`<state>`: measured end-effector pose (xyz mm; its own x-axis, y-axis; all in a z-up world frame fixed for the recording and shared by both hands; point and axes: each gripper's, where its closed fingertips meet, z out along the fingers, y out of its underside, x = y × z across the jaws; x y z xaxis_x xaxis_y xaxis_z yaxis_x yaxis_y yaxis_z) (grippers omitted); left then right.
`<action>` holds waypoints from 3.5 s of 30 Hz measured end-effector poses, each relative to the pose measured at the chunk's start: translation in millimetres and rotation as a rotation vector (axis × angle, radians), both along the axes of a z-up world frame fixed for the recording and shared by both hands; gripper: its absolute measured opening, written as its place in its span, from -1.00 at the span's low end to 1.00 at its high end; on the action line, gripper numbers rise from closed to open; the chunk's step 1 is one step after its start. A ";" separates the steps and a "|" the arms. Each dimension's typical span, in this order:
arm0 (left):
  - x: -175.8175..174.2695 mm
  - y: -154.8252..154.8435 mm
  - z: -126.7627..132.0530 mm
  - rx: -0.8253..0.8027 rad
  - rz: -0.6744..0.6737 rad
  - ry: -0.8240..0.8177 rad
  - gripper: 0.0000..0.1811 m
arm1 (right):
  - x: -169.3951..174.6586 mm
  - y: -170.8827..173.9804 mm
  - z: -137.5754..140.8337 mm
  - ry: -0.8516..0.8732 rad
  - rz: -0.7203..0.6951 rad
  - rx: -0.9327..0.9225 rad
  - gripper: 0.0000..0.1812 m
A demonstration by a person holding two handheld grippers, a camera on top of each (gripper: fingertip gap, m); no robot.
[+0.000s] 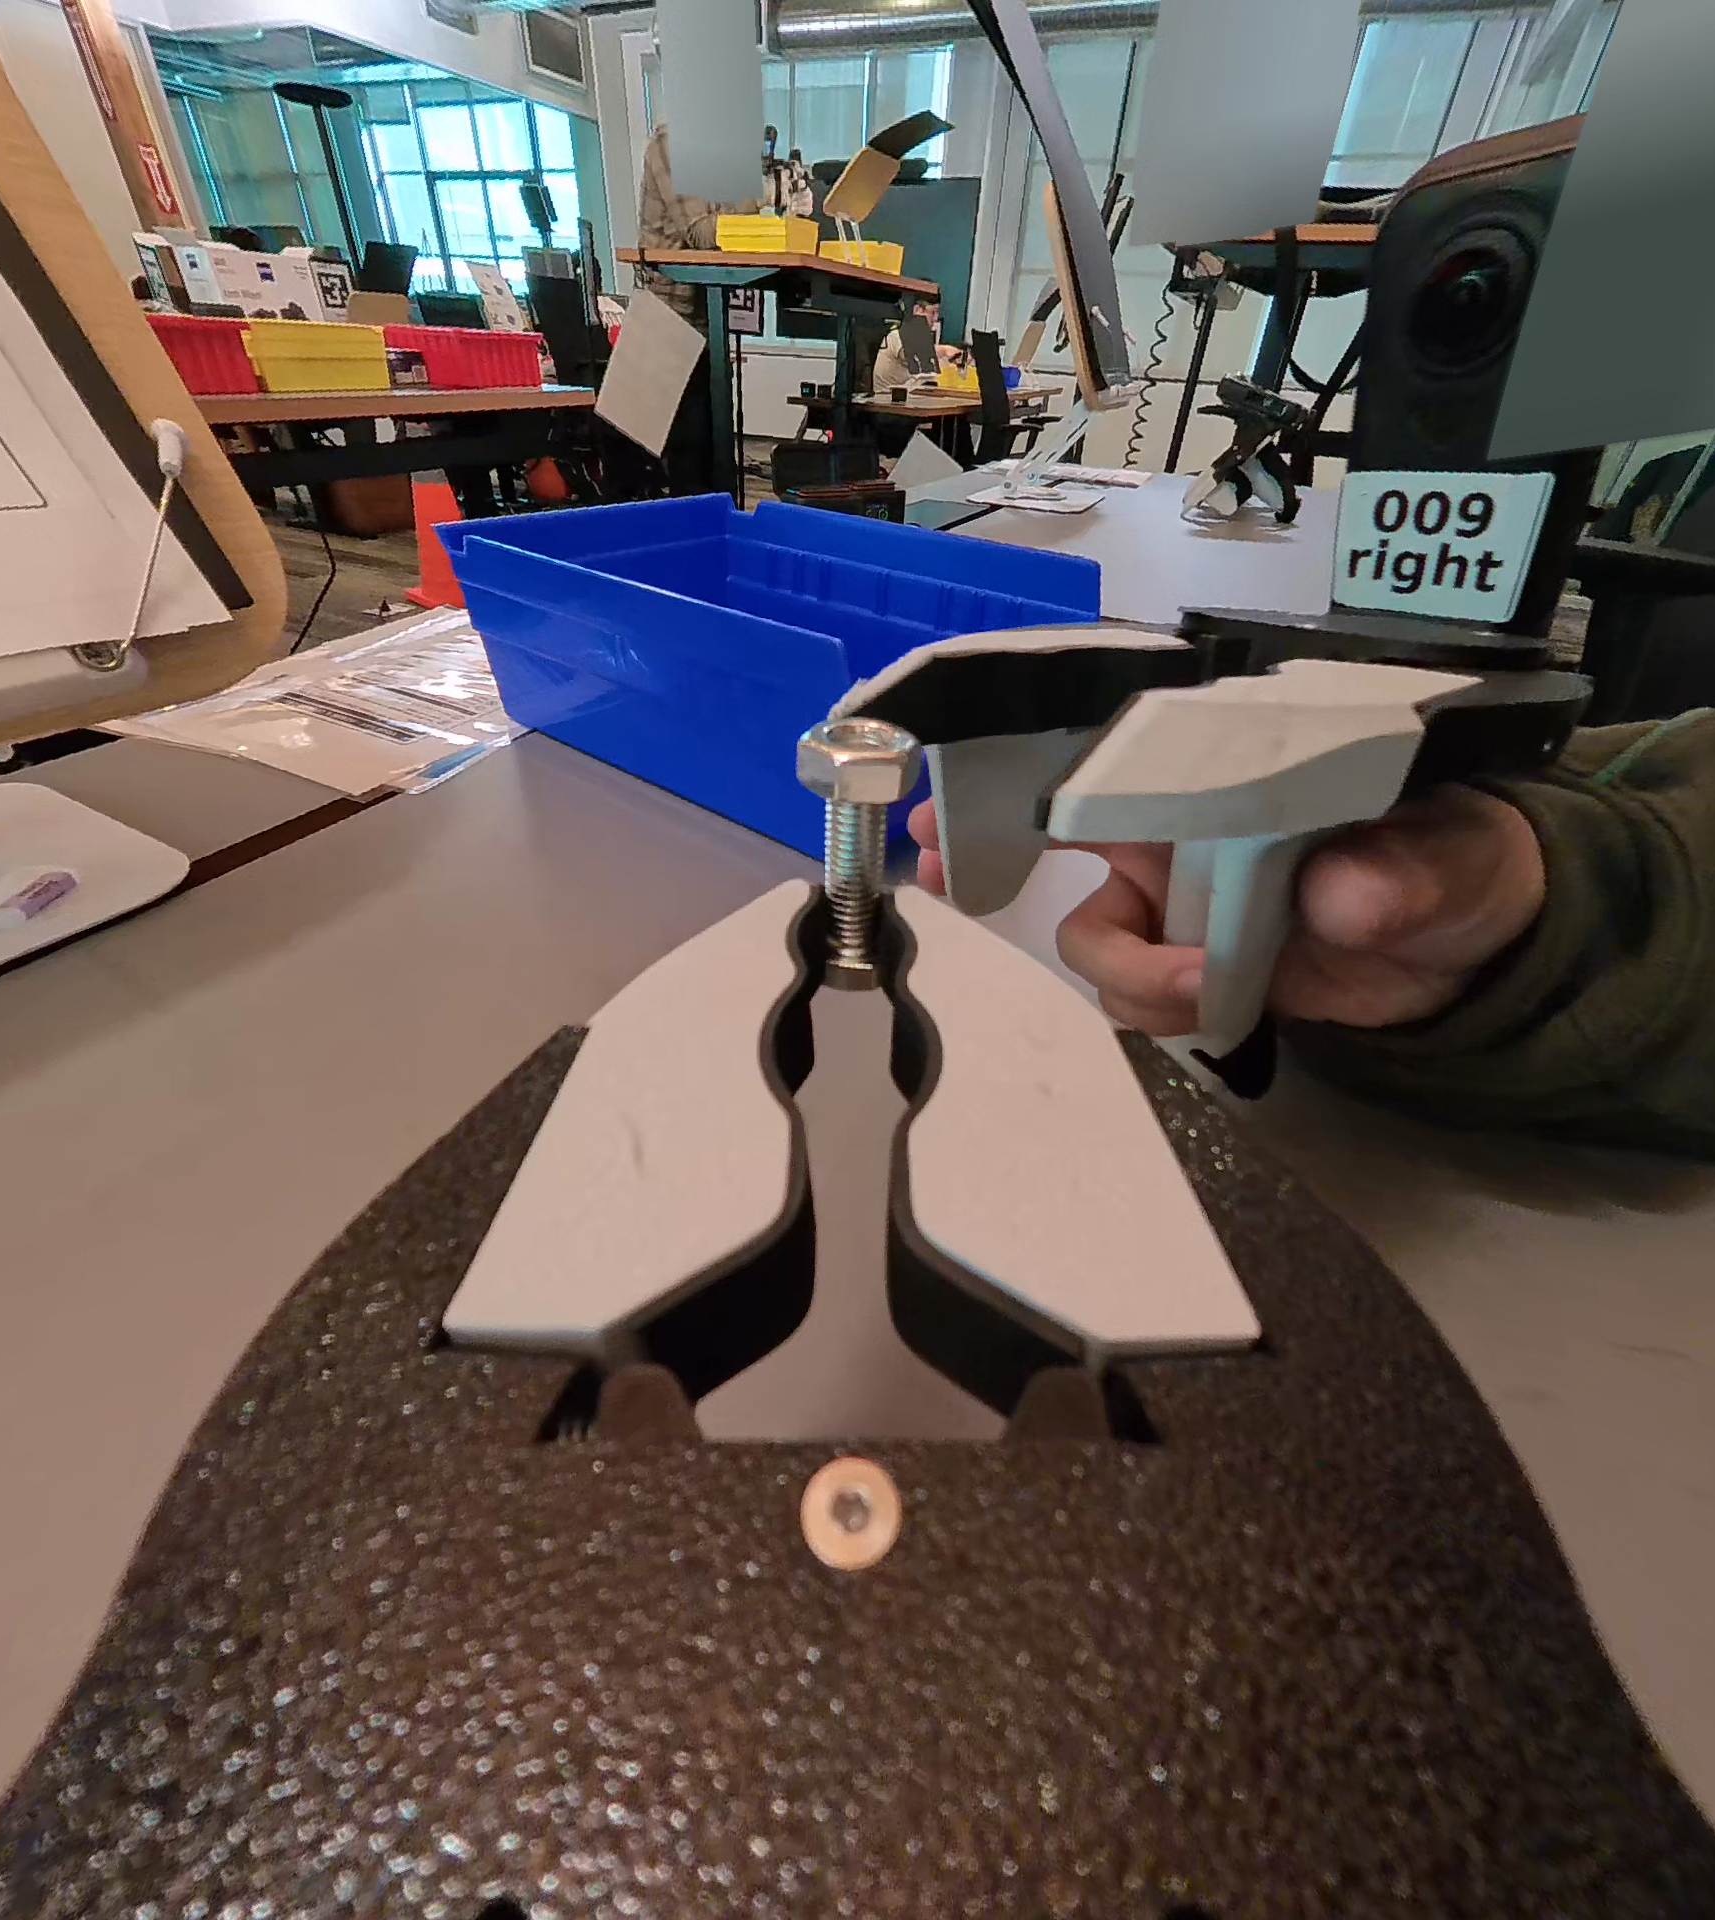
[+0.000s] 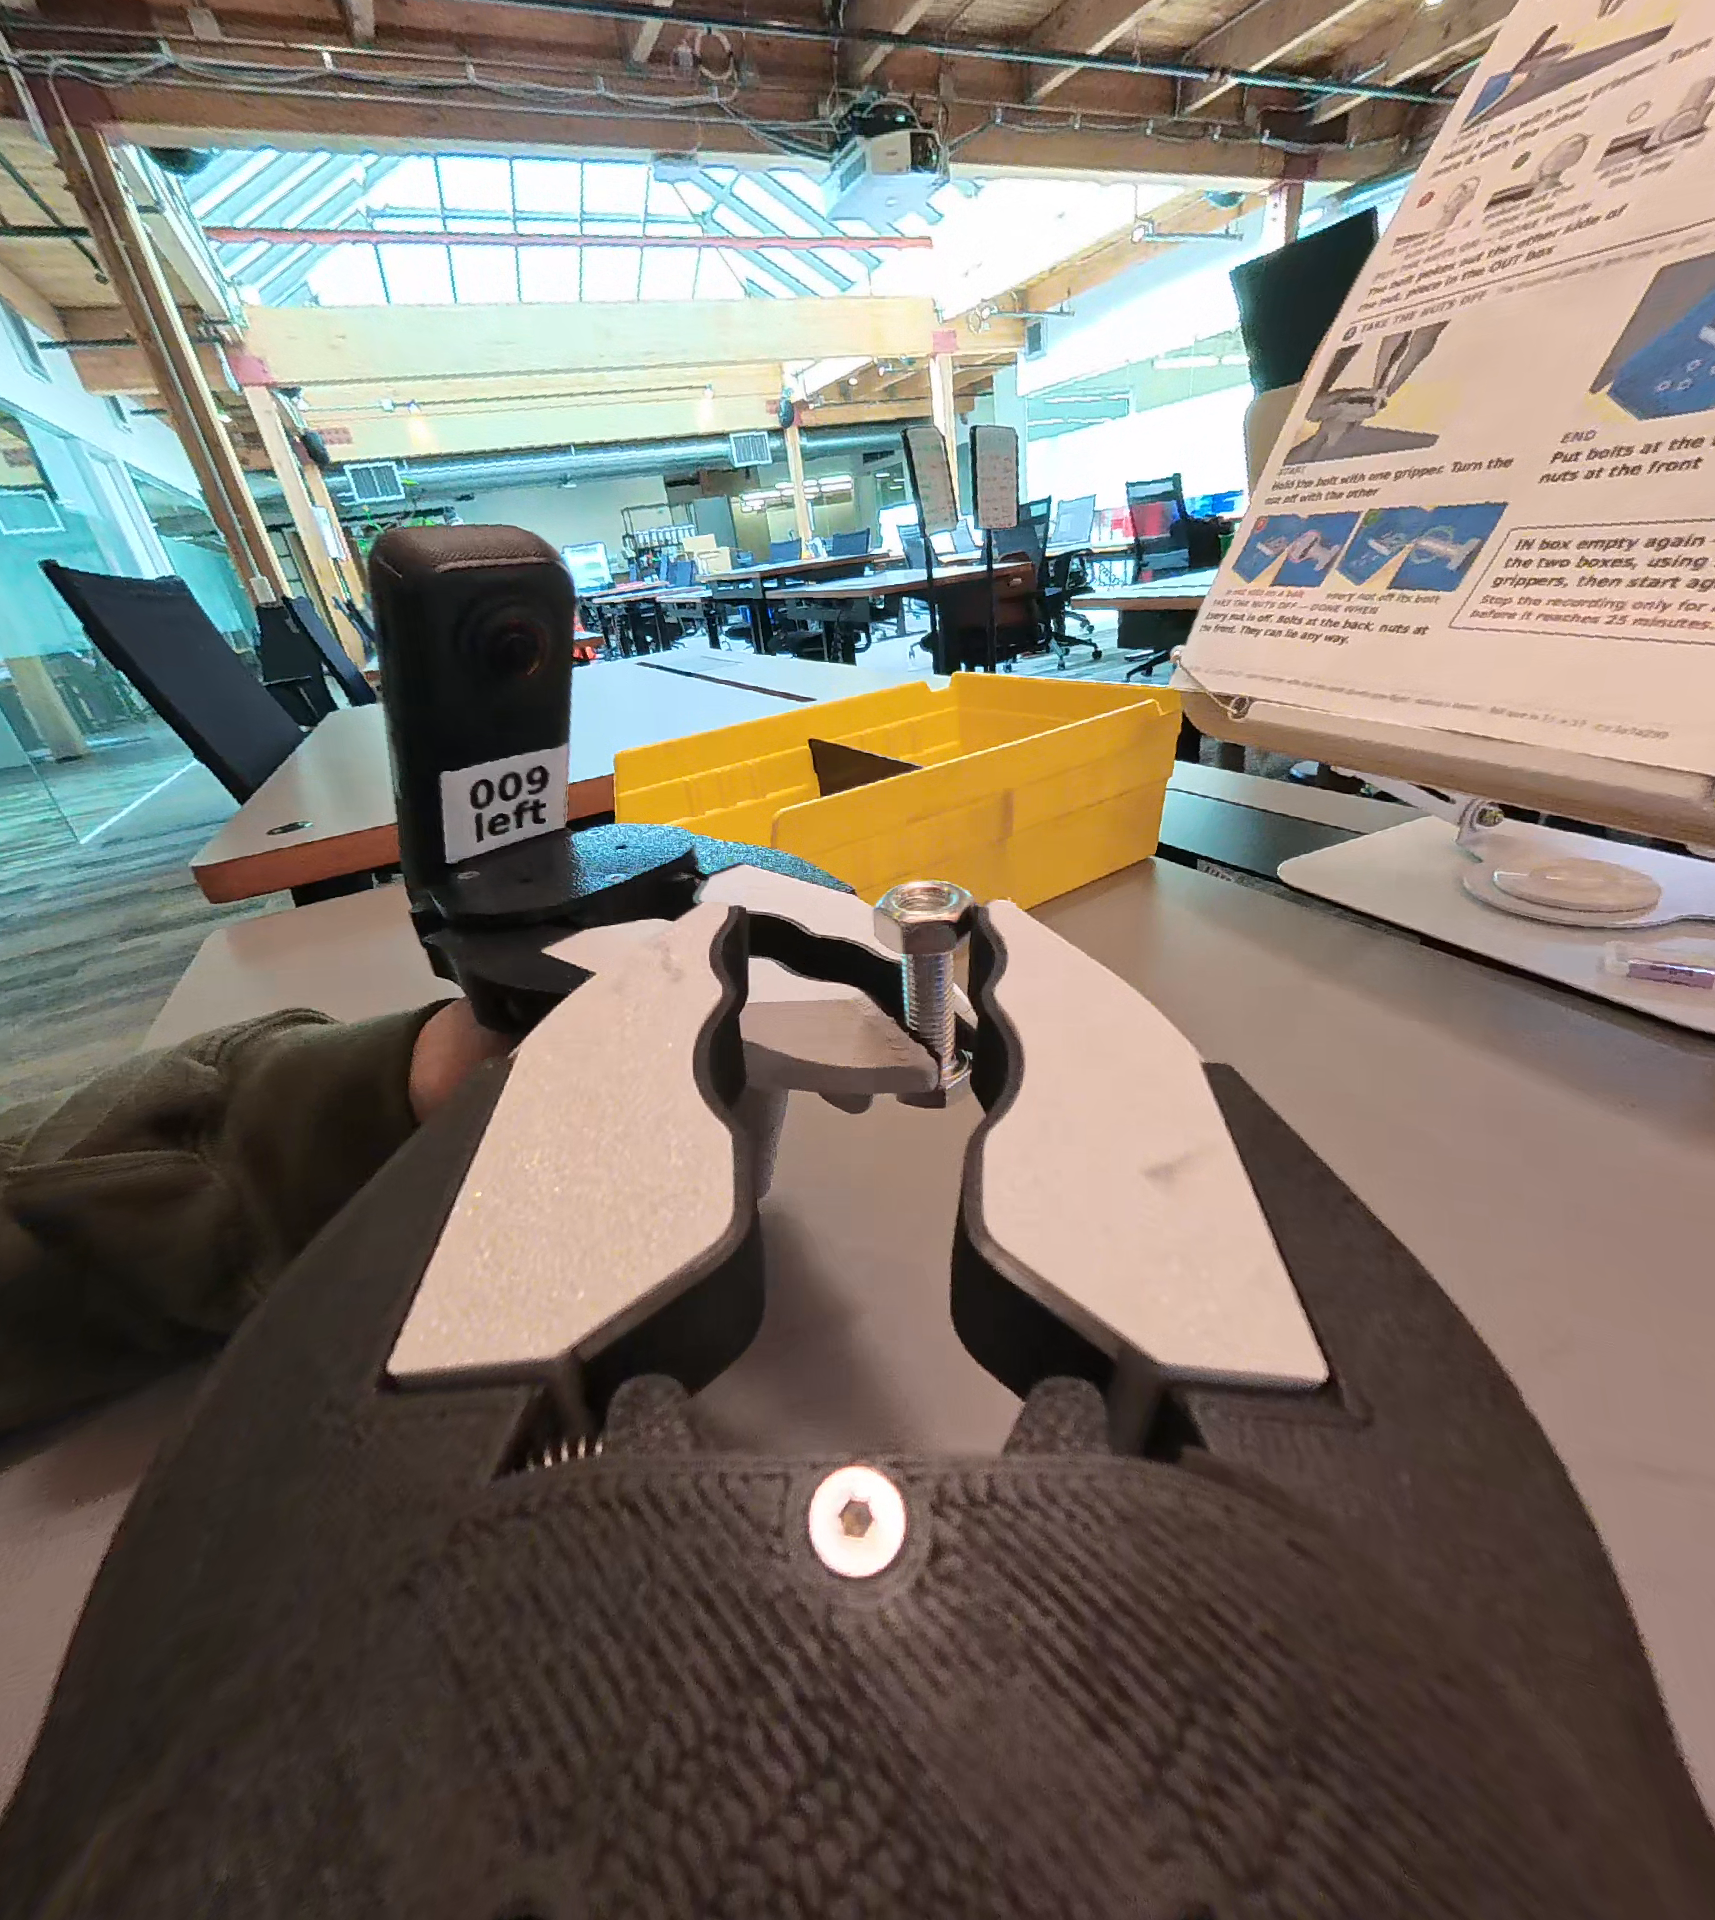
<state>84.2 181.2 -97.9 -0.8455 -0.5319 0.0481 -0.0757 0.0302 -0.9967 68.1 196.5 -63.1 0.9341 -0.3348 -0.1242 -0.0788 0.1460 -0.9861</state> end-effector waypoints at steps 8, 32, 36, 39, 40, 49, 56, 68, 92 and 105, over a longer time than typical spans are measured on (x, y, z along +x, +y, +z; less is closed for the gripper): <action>2.2 2.4 -1.6 0.009 0.018 0.008 -0.90 | 2.3 -0.8 -2.5 0.002 -0.017 -0.019 -0.59; 4.3 5.2 -3.5 0.008 0.031 0.023 -0.90 | -5.1 1.7 -1.7 -0.029 0.015 -0.038 -0.61; 1.3 1.1 -3.9 0.014 0.008 0.018 -0.90 | 6.6 -2.1 -7.3 0.010 -0.042 -0.049 -0.43; 4.7 5.2 -3.8 0.019 0.040 0.015 -0.90 | -2.1 3.3 -7.7 0.013 0.019 -0.054 -0.47; 7.0 8.4 -3.5 0.016 0.059 0.018 -0.90 | -5.7 4.4 -7.3 -0.003 0.038 -0.062 -0.51; -0.8 -1.2 -4.4 0.023 -0.011 0.019 -0.90 | 5.9 -0.8 -9.6 0.010 -0.029 -0.059 -0.34; 13.2 14.9 -10.2 0.014 0.095 0.080 -0.90 | -22.6 9.3 -9.1 -0.026 0.163 -0.086 -0.67; 16.0 15.8 -17.1 0.041 0.111 0.119 -0.90 | -31.1 10.7 -11.0 -0.030 0.230 -0.086 -0.81; 3.8 0.2 -16.4 0.034 0.000 0.130 -0.90 | 11.8 -3.7 -21.7 0.061 -0.040 -0.089 -0.33; 6.3 3.1 -19.9 0.034 0.016 0.160 -0.90 | 11.8 -3.5 -25.6 0.053 -0.027 -0.109 -0.37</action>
<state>90.5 184.2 -117.8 -0.8201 -0.5485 0.1632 -0.2343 0.0616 -0.9702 80.0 192.9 -88.7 0.9175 -0.3740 -0.1351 -0.1291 0.0414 -0.9908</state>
